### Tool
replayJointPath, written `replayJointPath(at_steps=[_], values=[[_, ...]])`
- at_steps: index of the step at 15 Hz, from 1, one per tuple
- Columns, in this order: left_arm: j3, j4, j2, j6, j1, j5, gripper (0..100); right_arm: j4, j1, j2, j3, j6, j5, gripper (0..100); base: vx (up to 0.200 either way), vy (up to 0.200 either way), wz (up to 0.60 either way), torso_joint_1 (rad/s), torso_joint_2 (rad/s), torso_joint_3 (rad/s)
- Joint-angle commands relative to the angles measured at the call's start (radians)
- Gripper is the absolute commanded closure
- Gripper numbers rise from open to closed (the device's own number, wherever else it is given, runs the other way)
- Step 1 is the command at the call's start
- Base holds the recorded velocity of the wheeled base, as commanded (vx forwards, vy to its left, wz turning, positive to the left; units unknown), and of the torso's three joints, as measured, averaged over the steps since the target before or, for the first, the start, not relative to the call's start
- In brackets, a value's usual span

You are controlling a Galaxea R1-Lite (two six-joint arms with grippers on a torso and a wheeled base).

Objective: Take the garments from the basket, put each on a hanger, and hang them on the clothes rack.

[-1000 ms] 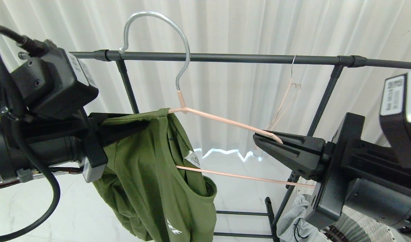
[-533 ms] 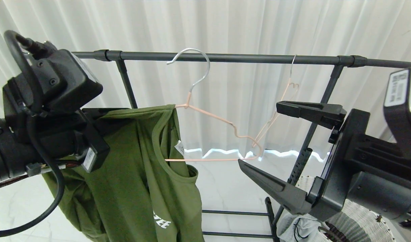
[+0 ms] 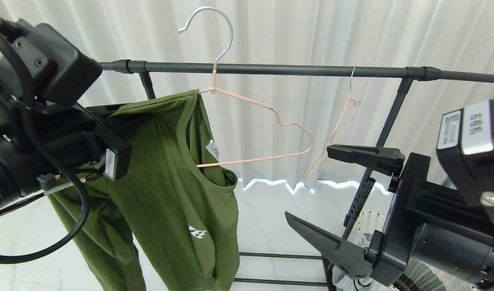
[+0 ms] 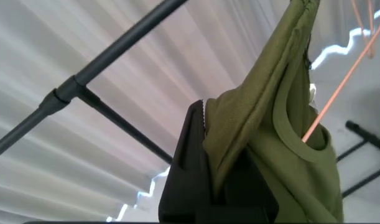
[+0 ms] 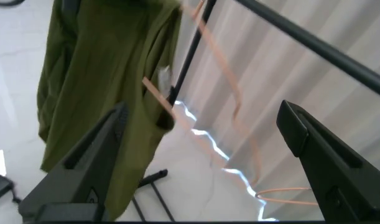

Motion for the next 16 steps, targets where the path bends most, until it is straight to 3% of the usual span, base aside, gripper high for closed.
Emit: replayJointPath(at_steps=[1, 5, 9, 13, 16], values=[[-0.004, -0.025, -0.002, -0.019, -0.018, 0.001, 100, 0.01, 0.01, 0.024, 0.008, 0.058, 0.0, 0, 0.0, 0.0, 0.0, 0.0, 0.0, 0.0], [-0.03, -0.045, 0.003, -0.042, -0.078, 0.001, 100, 0.008, 0.002, 0.136, -0.009, 0.223, -0.02, 0, 0.0, 0.0, 0.0, 0.0, 0.0, 0.0], [-0.053, -0.045, 0.006, -0.042, -0.112, 0.001, 100, -0.073, -0.007, 0.288, -0.085, 0.384, -0.177, 0, 0.0, 0.0, 0.0, 0.0, 0.0, 0.0], [-0.055, -0.045, 0.006, -0.039, -0.161, 0.001, 100, -0.144, -0.061, 0.386, -0.144, 0.385, -0.25, 0, 0.0, 0.0, 0.0, 0.0, 0.0, 0.0], [-0.055, -0.045, 0.003, -0.039, -0.181, 0.001, 100, -0.151, -0.061, 0.415, -0.157, 0.384, -0.253, 0, 0.0, 0.0, 0.0, 0.0, 0.0, 0.0]])
